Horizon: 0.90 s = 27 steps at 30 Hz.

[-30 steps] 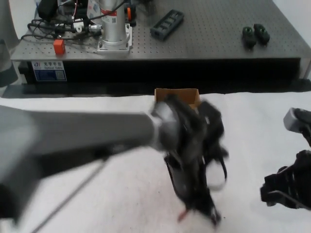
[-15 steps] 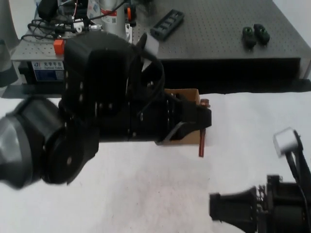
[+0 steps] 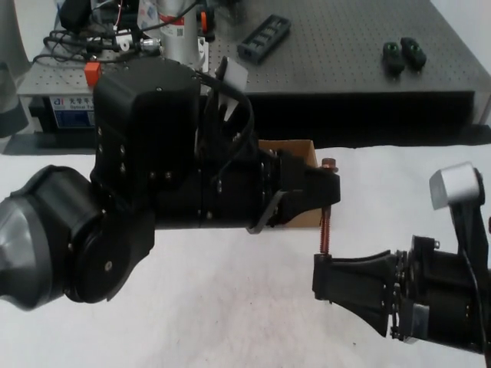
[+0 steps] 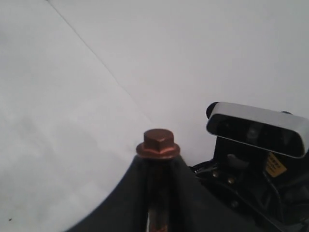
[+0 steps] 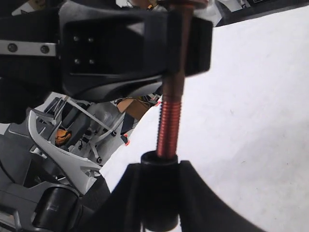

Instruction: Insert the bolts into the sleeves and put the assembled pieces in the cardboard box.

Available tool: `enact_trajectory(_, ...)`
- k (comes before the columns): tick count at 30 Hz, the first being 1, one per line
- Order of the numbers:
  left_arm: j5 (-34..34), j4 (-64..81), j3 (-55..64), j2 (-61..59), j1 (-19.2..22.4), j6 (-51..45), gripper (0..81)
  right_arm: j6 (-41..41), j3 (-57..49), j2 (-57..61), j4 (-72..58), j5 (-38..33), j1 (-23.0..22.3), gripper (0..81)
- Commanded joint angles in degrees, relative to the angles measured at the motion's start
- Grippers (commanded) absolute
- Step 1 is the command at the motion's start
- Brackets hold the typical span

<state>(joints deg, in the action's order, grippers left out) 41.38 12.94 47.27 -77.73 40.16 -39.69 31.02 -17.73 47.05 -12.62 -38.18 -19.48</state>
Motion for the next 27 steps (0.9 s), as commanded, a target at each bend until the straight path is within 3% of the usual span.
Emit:
enact_trajectory(1,3.5,0.9,0.2,0.8,0.3,-0.5,0.7,0.3,-0.5,0.1,-2.4,4.4,0.0,0.3)
enact_trajectory(13,5.4,0.9,0.2,0.8,0.3,3.1,0.8,0.3,-0.5,0.1,-6.0,9.3,0.0,0.3)
enact_trajectory(15,5.4,0.9,0.2,0.8,0.3,4.8,8.1,0.3,-0.5,0.1,-6.0,9.3,0.0,0.3)
enact_trajectory(19,3.9,0.9,0.2,0.8,0.3,7.3,41.8,0.3,-0.5,0.1,-6.0,10.8,0.9,0.3)
enact_trajectory(21,1.4,0.9,0.2,0.8,0.3,7.3,50.1,-0.3,-0.5,0.1,-5.7,14.0,2.3,0.3)
enact_trajectory(23,1.1,0.3,0.2,0.8,-0.2,7.4,46.0,-2.2,-0.9,0.9,-4.6,16.6,4.2,0.3)
enact_trajectory(27,-3.5,-5.8,-3.1,4.7,-1.6,8.9,21.7,-7.8,-5.2,7.5,0.4,17.2,6.9,0.3)
